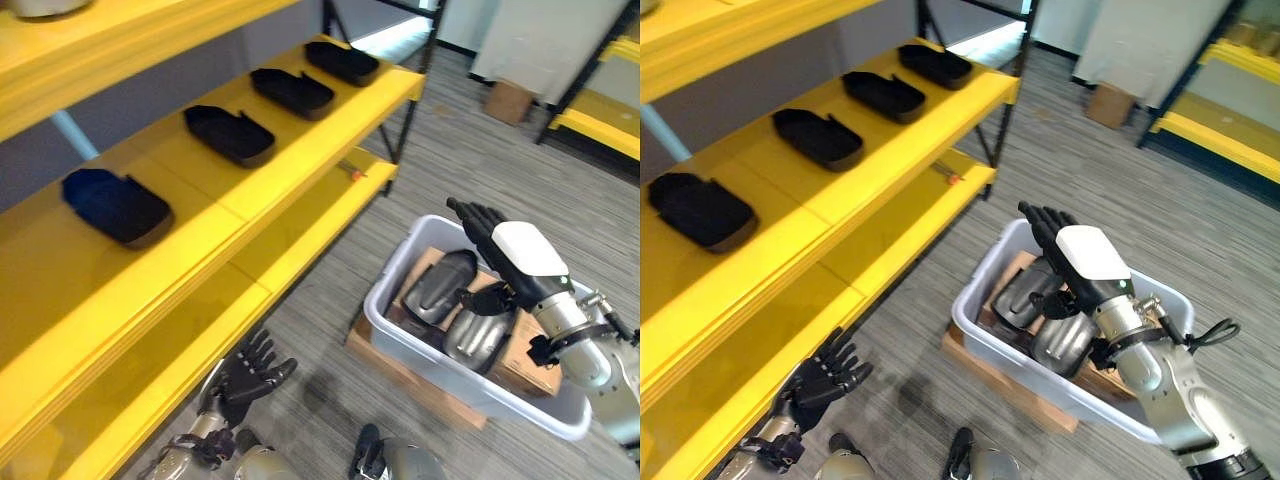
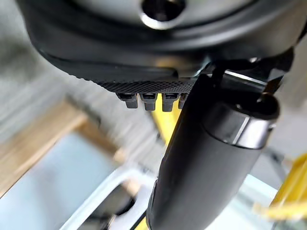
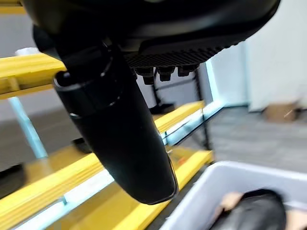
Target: Move parts from the plastic box to the shelf.
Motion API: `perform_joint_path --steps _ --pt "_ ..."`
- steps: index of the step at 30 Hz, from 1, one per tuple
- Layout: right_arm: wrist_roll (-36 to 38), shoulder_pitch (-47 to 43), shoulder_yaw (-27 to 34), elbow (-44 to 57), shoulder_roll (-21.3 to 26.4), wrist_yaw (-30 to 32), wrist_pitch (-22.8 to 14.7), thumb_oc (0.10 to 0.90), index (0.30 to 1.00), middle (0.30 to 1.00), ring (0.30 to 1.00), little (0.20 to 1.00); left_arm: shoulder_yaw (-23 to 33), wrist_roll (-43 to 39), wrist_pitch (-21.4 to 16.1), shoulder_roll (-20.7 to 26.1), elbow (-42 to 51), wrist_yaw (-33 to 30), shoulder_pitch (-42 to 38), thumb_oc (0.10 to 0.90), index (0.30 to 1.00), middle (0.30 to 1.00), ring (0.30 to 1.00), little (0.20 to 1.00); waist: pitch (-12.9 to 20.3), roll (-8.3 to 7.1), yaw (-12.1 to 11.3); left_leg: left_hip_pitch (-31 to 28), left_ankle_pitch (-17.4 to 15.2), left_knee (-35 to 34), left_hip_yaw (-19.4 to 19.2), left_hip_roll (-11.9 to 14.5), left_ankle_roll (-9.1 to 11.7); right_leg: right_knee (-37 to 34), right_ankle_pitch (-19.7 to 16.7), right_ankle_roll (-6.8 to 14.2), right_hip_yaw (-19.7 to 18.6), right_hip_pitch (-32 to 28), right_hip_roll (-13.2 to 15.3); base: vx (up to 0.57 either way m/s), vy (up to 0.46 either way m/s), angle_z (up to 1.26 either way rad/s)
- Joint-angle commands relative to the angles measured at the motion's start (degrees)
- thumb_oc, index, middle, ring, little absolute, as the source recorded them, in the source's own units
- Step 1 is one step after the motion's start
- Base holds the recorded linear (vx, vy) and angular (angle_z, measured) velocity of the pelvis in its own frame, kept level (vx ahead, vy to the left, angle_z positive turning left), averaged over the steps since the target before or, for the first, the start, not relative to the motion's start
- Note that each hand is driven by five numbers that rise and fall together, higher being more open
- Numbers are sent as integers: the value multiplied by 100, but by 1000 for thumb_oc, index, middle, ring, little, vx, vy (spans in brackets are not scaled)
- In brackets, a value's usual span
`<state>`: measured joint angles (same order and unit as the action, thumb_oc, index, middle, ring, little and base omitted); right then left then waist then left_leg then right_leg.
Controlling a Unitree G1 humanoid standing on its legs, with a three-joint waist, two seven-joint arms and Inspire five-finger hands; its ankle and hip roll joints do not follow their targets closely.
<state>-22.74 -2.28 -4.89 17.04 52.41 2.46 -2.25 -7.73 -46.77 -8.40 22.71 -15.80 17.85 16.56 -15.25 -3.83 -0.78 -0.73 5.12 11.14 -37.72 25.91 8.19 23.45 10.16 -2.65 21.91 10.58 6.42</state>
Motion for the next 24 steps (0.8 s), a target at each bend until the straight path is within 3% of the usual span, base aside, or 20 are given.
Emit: perform_joint_path --steps 1,11,16,18,21,22,24 --pt "-406 -757 318 214 -94 313 -433 900 1000 1000 1000 1000 108 150 -666 -99 451 115 -68 900 1000 1000 1000 1000 32 59 -58 351 -510 446 304 22 -76 -558 -33 1019 97 -993 947 -58 -64 -84" --pt "-992 -801 305 -461 -185 609 -478 900 1000 1000 1000 1000 108 310 -556 -24 481 114 -318 900 1000 1000 1000 1000 138 177 143 -11 -899 512 448 -314 -195 -560 -125 978 -273 -760 931 -49 -114 -29" --pt "-1329 -867 213 -538 -59 396 -993 900 1000 1000 1000 1000 109 306 -637 51 600 -84 -571 900 1000 1000 1000 1000 170 183 217 -109 -1087 618 540 -367 -270 -389 -29 914 -387 -624 895 -74 -252 -42" --pt "-1356 -974 56 -556 50 209 -1176 900 1000 1000 1000 1000 96 279 -725 101 702 -242 -663 900 1000 1000 1000 1000 223 165 244 -196 -910 567 530 -244 -188 -400 3 860 -346 -614 836 -49 -278 -12" --pt "-1429 -1179 -305 -540 134 180 -1398 900 1000 1000 1000 1000 152 186 -767 49 874 -375 -780 900 1000 1000 1000 1000 320 143 217 -228 -320 264 659 12 72 -474 43 755 -218 -643 727 -9 -188 -4" --pt "-1546 -1294 -529 -491 122 251 -1470 900 1000 1000 1000 1000 211 235 -679 67 949 -367 -800 900 1000 1000 1000 1000 326 148 106 -188 -196 25 950 -76 101 -381 113 741 -208 -651 716 39 -68 -8" --pt "-1544 -1403 -676 -479 127 253 -1526 900 1000 1000 1000 1000 251 360 -624 86 947 -342 -798 900 1000 1000 1000 1000 313 136 41 -212 -244 -59 1062 -193 80 -356 130 744 -179 -688 749 60 -23 -12"
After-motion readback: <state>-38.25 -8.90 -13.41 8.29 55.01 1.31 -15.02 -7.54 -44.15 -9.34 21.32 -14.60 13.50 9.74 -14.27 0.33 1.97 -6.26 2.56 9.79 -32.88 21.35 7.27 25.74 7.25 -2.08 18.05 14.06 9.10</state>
